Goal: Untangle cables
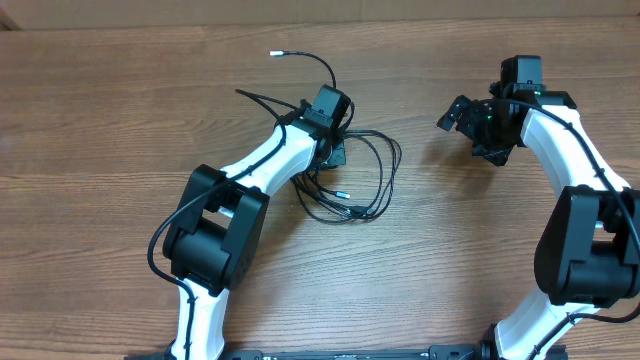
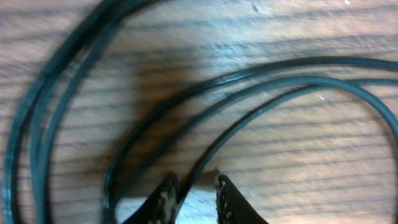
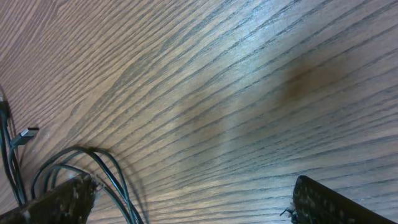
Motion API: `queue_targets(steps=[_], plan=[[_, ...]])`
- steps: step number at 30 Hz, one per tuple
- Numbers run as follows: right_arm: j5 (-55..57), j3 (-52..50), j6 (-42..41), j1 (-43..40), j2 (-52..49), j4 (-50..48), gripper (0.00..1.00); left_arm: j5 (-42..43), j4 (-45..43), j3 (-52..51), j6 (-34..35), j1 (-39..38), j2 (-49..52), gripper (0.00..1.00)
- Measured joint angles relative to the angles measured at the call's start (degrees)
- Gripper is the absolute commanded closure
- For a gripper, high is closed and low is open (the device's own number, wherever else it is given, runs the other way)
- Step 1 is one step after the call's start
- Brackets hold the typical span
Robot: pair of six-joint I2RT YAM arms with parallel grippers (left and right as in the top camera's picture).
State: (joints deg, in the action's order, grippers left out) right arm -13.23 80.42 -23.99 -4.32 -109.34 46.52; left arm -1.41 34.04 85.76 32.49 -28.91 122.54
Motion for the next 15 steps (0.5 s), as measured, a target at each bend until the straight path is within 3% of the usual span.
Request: queue_targets(steps=[8,15], plan=[[0.0,0.0,0.0,0.0,0.0,0.0,0.00,16.5,7.4,6.2,-8.9,0.0,0.6,0.65],[0.0,0.0,0.0,0.0,0.0,0.0,0.00,21.8,7.9,11.5,-10.4,-2.0,0.6,0.60]])
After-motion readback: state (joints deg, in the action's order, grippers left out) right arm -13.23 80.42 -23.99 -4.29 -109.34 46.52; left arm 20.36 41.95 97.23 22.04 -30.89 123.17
